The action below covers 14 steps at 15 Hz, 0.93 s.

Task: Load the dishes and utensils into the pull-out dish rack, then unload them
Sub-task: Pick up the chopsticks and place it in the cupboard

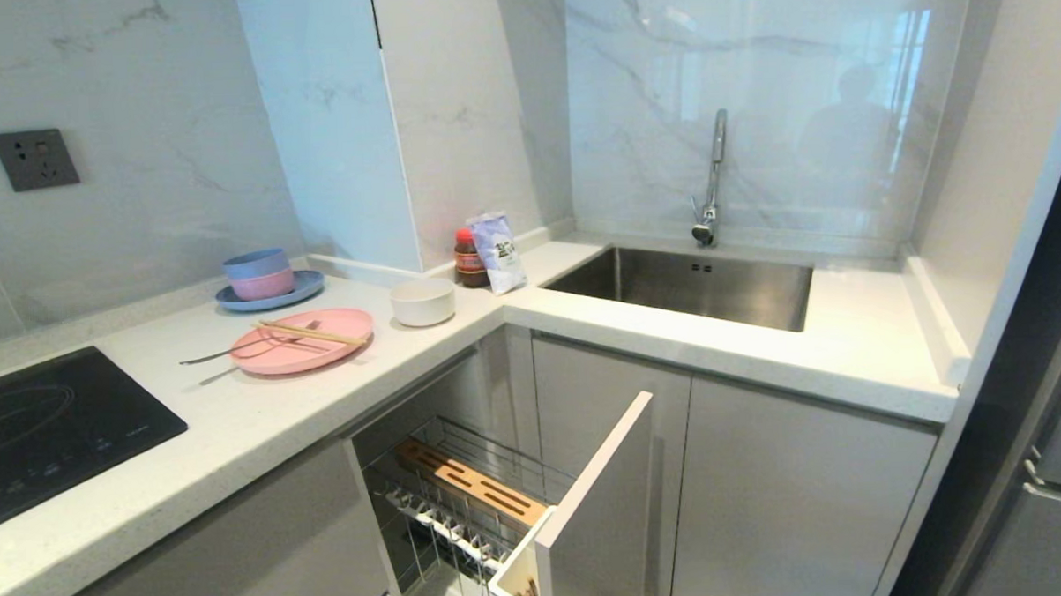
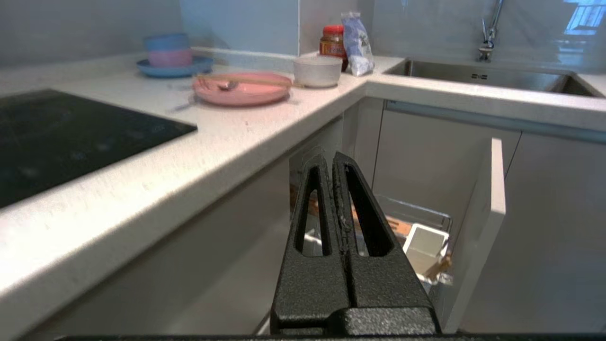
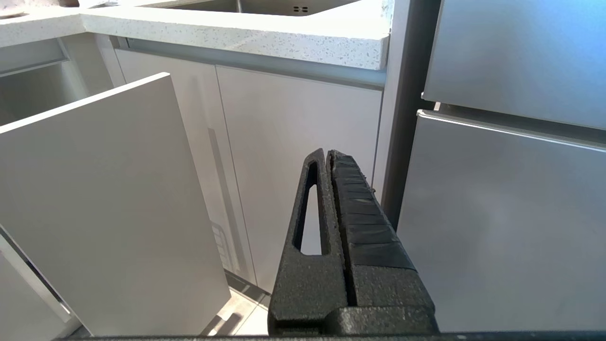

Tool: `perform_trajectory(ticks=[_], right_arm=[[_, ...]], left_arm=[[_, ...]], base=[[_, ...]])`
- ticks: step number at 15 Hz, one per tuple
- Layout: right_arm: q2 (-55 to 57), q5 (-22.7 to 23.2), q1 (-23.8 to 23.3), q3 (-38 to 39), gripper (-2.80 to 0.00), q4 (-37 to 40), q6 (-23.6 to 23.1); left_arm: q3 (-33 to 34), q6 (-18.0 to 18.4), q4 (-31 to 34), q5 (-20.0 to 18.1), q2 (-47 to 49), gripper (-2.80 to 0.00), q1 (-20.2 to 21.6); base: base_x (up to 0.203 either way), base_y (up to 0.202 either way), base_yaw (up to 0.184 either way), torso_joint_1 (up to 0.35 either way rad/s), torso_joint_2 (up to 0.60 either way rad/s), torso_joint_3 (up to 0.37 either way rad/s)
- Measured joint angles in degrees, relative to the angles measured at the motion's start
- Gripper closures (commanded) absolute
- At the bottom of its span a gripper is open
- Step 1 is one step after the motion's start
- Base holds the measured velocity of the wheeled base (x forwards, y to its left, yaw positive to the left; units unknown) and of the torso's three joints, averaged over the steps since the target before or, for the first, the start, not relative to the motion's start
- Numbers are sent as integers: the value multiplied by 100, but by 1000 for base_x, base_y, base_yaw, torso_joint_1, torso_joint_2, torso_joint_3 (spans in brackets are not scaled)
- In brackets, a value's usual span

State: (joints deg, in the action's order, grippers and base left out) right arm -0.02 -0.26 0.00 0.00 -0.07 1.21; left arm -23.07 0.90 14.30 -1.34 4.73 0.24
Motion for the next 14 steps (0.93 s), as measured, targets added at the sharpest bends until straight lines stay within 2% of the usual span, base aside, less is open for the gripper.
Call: perform_trajectory(ticks=[4, 8, 10, 12, 14], right_arm=[[0, -1, 0, 0, 0, 0, 0], [0, -1, 0, 0, 0, 0, 1], [0, 0, 0, 0, 0, 0, 0], [0, 1, 0, 0, 0, 0, 0], [0, -1, 0, 0, 0, 0, 2]], left_arm=[[817, -277, -328, 29, -406, 0, -20], [1882, -211, -1622, 3, -471, 0, -24], [2201, -152, -2081, -4, -478, 0, -24], [2277, -109, -2091, -11, -480, 0, -24], [2299, -100, -1799, -12, -480, 0, -24]], base=[[0, 0, 0, 0, 0, 0], [0, 0, 0, 0, 0, 0], [0, 0, 0, 0, 0, 0], [0, 0, 0, 0, 0, 0], [0, 0, 0, 0, 0, 0]])
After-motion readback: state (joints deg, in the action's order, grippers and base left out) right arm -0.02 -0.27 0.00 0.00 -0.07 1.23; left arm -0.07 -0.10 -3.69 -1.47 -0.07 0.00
